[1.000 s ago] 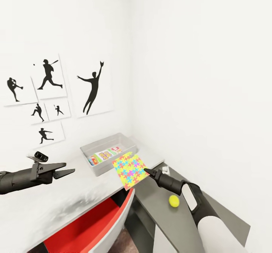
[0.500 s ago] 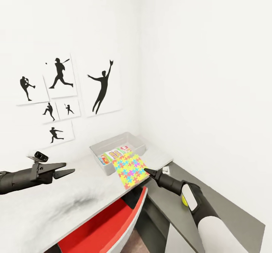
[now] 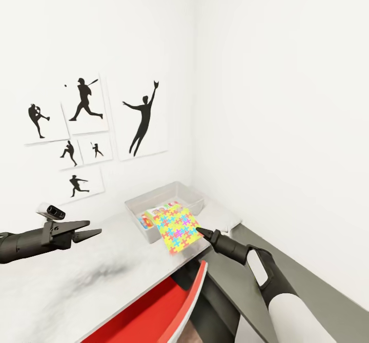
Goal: Put all the toys in the child's room - the three board games (two on the bed and one on the table), the two jigsaw puzzles on the table, and the tennis ball on the table - inside the toy box on the table in the child's room.
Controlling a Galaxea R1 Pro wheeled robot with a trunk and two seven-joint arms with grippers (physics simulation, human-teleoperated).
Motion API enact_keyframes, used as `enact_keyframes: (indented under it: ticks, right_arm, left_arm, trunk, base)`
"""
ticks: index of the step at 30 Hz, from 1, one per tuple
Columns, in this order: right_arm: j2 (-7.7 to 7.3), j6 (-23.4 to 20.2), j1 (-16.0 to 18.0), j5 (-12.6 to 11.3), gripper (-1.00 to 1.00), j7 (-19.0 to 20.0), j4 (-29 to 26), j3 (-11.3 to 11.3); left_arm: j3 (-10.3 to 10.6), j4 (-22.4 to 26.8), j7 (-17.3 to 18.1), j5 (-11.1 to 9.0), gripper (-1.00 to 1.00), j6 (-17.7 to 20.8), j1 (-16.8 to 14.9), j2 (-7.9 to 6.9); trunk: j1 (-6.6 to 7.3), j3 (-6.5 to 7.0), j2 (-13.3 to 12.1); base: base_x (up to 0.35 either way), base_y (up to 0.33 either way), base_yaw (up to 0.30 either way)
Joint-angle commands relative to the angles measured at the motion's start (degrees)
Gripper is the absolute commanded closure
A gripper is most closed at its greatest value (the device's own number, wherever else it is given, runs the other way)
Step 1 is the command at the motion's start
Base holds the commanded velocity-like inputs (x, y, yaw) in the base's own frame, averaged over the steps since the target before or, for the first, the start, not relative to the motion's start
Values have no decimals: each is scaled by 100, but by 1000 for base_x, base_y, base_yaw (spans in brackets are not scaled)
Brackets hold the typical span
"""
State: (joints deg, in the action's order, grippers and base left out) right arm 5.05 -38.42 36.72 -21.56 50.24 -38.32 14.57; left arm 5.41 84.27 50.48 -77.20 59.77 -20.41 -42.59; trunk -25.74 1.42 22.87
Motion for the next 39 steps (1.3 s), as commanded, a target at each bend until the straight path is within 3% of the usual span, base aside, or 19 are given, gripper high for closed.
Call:
enact_keyframes:
  ticks: [1, 8, 22, 39]
  right_arm:
    - [5, -25, 2, -6, 100, 10, 0, 22]
    - [4, -2, 2, -6, 100, 19, 0, 18]
    - [-4, 1, 2, -6, 100, 55, 0, 19]
    - [1, 1, 2, -6, 100, 56, 0, 12]
  left_arm:
    - [13, -7, 23, -5, -100, 17, -7, -4]
    - [13, -7, 23, -5, -100, 17, -7, -4]
    - [13, -7, 16, -3, -100, 14, -7, -4]
    - [13, -7, 8, -1, -100, 8, -7, 3]
  trunk:
    - [-4, -2, 4]
    - [-4, -2, 4]
    - [-4, -2, 4]
    - [-4, -2, 4]
  base:
    - [173, 15, 184]
    - [57, 5, 176]
    - [12, 0, 8]
    - [151, 12, 0]
